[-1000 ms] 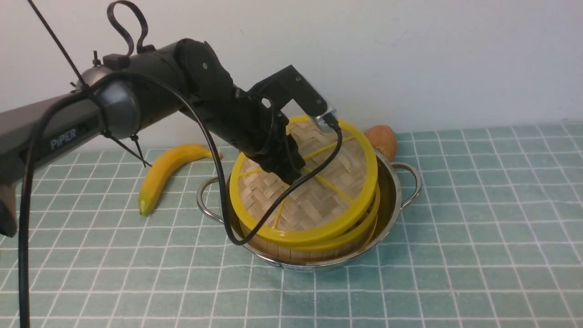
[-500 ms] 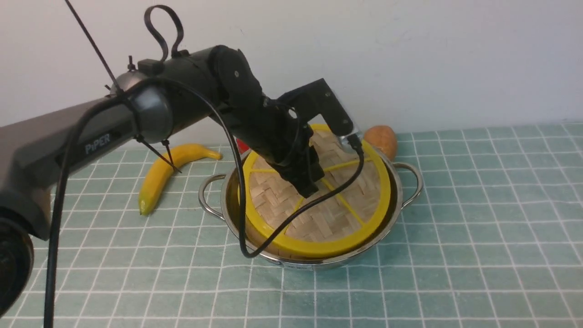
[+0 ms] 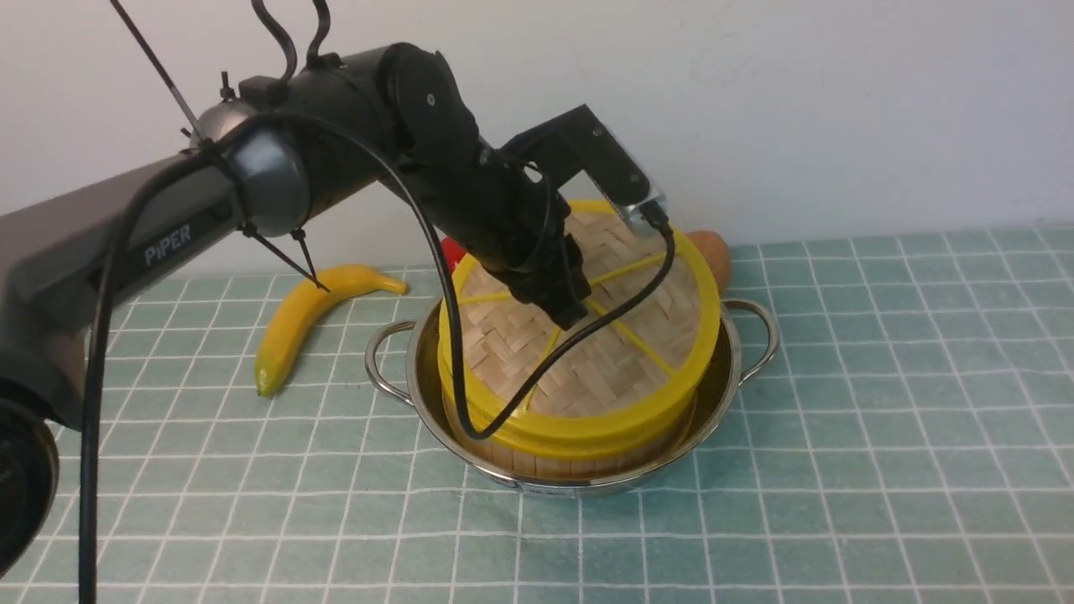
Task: Place the steamer in the pot on the blue tablecloth, and put the lid on the steamer.
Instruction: 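Place the yellow bamboo steamer lid onto the steamer in the pot with the left gripper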
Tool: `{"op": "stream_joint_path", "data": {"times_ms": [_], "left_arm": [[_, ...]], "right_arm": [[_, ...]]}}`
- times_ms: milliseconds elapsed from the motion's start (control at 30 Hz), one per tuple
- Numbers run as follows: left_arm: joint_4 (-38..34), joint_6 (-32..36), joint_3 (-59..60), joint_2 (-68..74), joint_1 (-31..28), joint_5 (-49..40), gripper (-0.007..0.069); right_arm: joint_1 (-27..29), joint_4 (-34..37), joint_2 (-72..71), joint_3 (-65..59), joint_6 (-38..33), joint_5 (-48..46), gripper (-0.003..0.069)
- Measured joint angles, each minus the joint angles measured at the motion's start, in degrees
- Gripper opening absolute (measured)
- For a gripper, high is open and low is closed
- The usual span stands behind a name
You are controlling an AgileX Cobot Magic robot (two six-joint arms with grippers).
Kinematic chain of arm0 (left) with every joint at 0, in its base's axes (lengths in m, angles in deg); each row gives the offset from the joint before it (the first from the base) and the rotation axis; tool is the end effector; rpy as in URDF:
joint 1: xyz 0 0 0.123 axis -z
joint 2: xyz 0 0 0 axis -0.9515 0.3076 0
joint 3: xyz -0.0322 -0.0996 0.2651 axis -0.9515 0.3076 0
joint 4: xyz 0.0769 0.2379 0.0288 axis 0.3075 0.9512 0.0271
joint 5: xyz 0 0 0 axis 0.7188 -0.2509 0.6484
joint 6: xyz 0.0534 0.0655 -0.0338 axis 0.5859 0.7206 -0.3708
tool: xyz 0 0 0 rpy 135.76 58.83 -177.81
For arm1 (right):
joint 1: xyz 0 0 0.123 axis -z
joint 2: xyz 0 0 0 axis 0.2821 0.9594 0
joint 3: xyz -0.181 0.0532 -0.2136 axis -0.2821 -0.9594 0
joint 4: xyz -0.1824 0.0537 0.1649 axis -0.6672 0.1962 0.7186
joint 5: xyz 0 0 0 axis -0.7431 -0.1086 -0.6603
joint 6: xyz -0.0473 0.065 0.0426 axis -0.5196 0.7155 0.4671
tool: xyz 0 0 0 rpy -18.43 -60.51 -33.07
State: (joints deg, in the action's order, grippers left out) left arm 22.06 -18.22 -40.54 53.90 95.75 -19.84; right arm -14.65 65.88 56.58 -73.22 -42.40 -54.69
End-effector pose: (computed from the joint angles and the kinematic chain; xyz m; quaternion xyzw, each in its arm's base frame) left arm 0.3983 -0.1989 0.2565 0.5129 0.8139 -0.0900 0.2578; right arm 0.0536 -0.0047 0.1786 0.0958 0.7911 0.0327 0.6032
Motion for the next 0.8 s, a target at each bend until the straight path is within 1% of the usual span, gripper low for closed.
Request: {"op": "stream_joint_path", "data": {"times_ms": [167,500,800], "left_arm": [[0.06,-0.35,0.00,0.00,-0.97,-1.51,0.0116],[-0.04,-0.24,-0.11,0.39,-1.14,0.27,0.0116],[-0.40,1.85,-0.16,1.16,-1.14,0.33,0.0116]], "right_arm": [[0.00,0.00,0.00,0.00,0.00,0.00,0.0240],[0.00,0.00,0.00,0.00,0.00,0.00,0.0240],[0.00,0.00,0.00,0.00,0.00,0.00,0.0240]]}}
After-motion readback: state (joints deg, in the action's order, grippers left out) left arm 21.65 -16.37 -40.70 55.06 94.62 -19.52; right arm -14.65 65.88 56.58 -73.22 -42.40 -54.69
